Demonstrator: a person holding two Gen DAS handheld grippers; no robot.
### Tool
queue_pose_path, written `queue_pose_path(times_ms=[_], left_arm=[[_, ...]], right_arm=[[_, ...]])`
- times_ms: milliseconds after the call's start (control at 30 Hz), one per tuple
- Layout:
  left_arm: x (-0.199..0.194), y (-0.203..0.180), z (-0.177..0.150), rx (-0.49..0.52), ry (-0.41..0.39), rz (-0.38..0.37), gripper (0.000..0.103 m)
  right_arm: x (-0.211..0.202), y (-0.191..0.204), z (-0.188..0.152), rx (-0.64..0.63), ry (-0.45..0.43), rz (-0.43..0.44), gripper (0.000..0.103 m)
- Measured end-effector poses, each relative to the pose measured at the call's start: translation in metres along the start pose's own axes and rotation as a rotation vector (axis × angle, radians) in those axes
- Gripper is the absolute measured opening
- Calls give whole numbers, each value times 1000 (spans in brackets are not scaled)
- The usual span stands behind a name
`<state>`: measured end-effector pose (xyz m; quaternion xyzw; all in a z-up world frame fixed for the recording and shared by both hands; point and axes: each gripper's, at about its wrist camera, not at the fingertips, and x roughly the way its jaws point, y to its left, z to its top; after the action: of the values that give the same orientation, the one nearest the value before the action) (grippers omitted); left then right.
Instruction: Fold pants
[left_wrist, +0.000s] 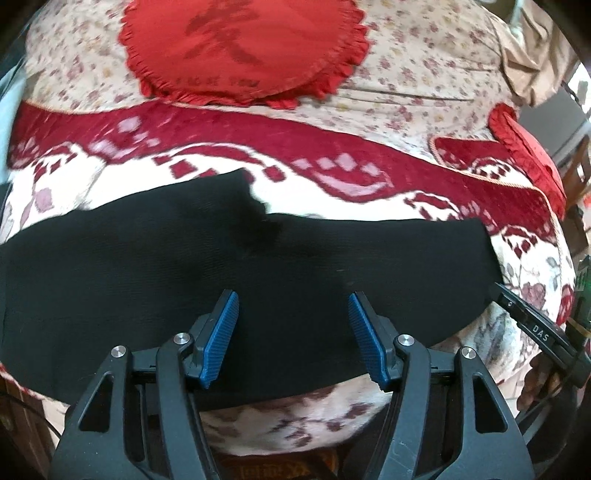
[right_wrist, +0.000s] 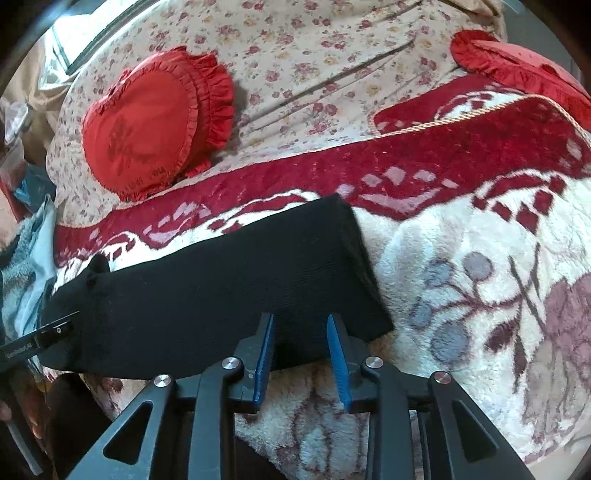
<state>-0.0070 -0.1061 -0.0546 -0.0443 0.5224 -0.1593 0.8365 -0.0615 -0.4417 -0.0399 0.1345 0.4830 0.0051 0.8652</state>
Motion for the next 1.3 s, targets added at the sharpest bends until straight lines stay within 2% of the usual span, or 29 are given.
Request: queue_pose_path(times_ms=[367,833,1067,1300], left_arm=[[13,-61,18,139,24,-59,62],[71,-170,62,354,106,-167,62],[118,-218,70,464,172,-138,62],[140,-245,75,493,193,-160,67]], right_arm=[[-14,-31,-5,52,-21,14,29],[6,-56,-17,139,-26,215,32],[21,-61,-20,164,-52,274,36],[25,-61,-26,165,-98,312,38]])
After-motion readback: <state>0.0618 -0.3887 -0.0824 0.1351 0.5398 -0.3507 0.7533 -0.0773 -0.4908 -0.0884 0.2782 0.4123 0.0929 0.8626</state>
